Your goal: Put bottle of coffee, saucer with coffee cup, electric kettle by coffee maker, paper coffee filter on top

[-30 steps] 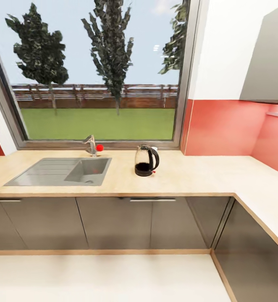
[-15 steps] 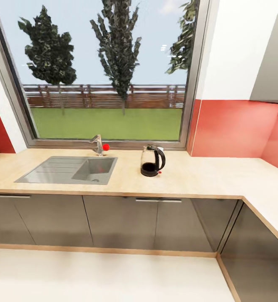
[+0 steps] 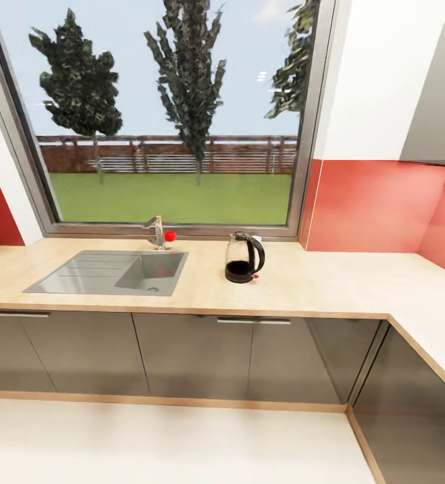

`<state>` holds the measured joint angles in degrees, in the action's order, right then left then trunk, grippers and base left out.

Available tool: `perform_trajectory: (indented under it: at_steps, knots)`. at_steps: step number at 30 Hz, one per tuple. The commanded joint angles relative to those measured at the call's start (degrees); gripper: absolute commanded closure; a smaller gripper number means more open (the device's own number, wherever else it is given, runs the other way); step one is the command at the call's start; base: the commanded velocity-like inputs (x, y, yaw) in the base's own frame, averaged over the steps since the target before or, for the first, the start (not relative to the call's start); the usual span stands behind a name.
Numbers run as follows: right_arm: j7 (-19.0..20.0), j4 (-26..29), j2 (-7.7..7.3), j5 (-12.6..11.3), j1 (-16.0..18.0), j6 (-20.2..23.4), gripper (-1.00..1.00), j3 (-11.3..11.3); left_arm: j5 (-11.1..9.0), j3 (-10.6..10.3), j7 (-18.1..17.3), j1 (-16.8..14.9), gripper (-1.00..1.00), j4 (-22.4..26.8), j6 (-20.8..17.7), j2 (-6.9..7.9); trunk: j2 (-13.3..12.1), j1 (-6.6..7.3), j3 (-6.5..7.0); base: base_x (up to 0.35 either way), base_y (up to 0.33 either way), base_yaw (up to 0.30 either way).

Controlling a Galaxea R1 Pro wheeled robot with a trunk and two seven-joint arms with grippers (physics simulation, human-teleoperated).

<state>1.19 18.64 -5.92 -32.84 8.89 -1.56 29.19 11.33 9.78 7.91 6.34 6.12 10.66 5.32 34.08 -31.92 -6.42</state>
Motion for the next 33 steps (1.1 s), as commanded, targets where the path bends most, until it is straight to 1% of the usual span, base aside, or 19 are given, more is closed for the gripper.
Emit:
perform_trajectory:
  at_steps: [1,4,5,8,10,12,13,15,19,20,24,25,29,30,31,33]
  knots:
    - [0.1,1.45,-0.22,-0.61,0.05,-0.41,-1.0,0.35,0.61,0.45,0.12,0.04,-1.0,0.05,0.1,0.03,0.07,-0.02,-0.09,0.0,0.0,0.0]
    - [-0.01,8.9,-0.69,-0.59,0.07,-3.94,-1.0,0.28,0.6,0.53,0.15,0.31,-1.0,-0.03,0.04,0.2,0.07,-0.02,-0.09,0.0,0.0,0.0]
    - [-0.01,10.03,-0.72,-0.6,0.09,-4.86,-1.0,0.27,0.61,0.54,0.15,0.35,-1.0,-0.04,0.03,0.24,0.07,-0.02,-0.09,0.0,0.0,0.0]
    - [-0.04,16.27,-0.82,-0.6,0.3,-10.08,-1.0,0.2,0.62,0.58,0.17,0.5,-1.0,-0.12,-0.11,0.41,0.07,-0.02,-0.09,0.0,0.0,0.0]
    - [-0.04,19.14,-0.83,-0.61,0.49,-11.83,-1.0,0.14,0.62,0.58,0.17,0.48,-1.0,-0.13,-0.15,0.45,0.07,-0.02,-0.09,0.0,0.0,0.0]
    - [-0.05,22.51,-0.84,-0.62,1.62,-12.92,-1.0,0.1,0.62,0.58,0.17,0.41,-1.0,-0.14,-0.18,0.47,0.07,-0.02,-0.09,0.0,0.0,0.0]
    - [-0.05,23.21,-0.83,-0.63,2.07,-13.07,-1.0,0.1,0.62,0.59,0.17,0.4,-1.0,-0.16,-0.18,0.49,0.07,-0.02,-0.09,0.0,0.0,0.0]
    - [-0.05,25.36,-0.77,-0.64,4.24,-13.44,-1.0,0.09,0.62,0.59,0.17,0.36,-1.0,-0.67,-0.16,0.57,0.07,-0.02,-0.09,0.0,0.0,0.0]
    - [-0.05,28.46,-0.47,-0.65,9.64,-13.68,-1.0,0.08,0.62,0.59,0.17,0.34,-1.0,-1.88,-0.15,0.71,0.07,-0.02,-0.09,0.0,0.0,0.0]
    - [-0.05,28.88,-0.44,-0.65,10.31,-13.68,-1.0,0.08,0.62,0.57,0.17,0.34,-1.0,-1.94,-0.16,0.72,0.07,-0.02,-0.09,0.0,0.0,0.0]
    - [-0.06,31.23,-0.29,-0.65,15.15,-13.59,-1.0,0.08,0.62,0.56,0.21,0.38,-1.0,-2.15,-0.19,0.67,0.07,-0.02,-0.09,0.0,0.0,0.0]
    - [-0.07,31.45,-0.26,-0.65,15.74,-13.58,-1.0,0.08,0.62,0.57,0.22,0.39,-1.0,-2.17,-0.19,0.65,0.07,-0.02,-0.09,0.0,0.0,0.0]
    - [-0.12,32.18,-0.18,-0.65,20.08,-13.37,-1.0,0.08,0.62,0.58,0.25,0.42,-1.0,-2.33,-0.27,0.58,0.07,-0.02,-0.09,0.024,0.0,0.0]
    - [-0.14,32.21,-0.17,-0.65,21.35,-13.29,-1.0,0.08,0.62,0.58,0.26,0.4,-1.0,-2.4,-0.28,0.58,0.07,-0.02,-0.09,0.137,0.0,0.0]
    - [-0.47,32.23,-0.15,-0.64,23.64,-13.19,-1.0,0.08,0.62,0.62,0.26,0.4,-1.0,-2.47,-0.28,0.57,0.07,-0.02,-0.09,0.253,0.0,0.0]
    - [-1.7,32.26,-0.17,-0.61,26.04,-13.13,-1.0,0.08,0.62,0.61,0.26,0.4,-1.0,-2.5,-0.34,0.53,0.07,-0.02,-0.09,0.293,0.0,0.0]
